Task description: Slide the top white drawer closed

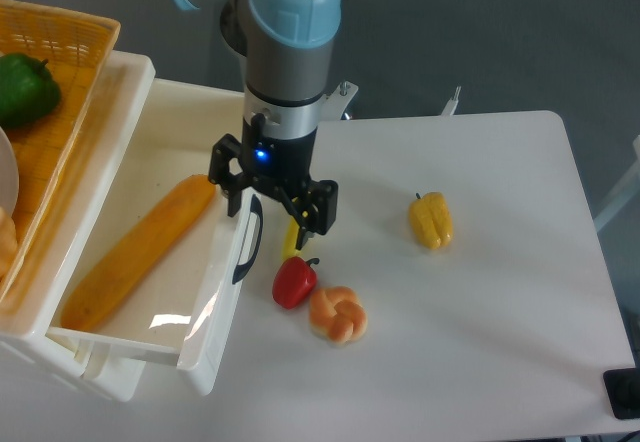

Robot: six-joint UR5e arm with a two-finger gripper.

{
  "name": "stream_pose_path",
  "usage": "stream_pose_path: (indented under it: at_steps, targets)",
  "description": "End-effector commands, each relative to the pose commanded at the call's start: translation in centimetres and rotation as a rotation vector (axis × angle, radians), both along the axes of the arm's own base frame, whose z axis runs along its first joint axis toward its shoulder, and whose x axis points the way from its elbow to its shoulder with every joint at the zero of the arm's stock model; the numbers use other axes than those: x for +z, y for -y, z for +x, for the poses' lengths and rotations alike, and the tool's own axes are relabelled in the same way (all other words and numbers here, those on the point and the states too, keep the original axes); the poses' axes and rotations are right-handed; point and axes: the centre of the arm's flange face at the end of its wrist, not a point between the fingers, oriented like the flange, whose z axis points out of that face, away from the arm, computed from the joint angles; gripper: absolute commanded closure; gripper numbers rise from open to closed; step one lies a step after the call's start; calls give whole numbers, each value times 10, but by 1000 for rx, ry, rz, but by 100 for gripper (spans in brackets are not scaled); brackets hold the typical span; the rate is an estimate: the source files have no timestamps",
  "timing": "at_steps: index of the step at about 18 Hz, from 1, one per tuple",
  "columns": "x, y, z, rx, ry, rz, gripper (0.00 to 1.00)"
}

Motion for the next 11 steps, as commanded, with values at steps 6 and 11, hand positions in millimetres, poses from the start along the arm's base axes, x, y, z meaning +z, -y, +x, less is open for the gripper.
stream_pose_path:
  at_steps: [6,11]
  targets:
    - [-2,20,-27,26,-7,-16,0]
    - [-28,42,-50,85,-27,-109,0]
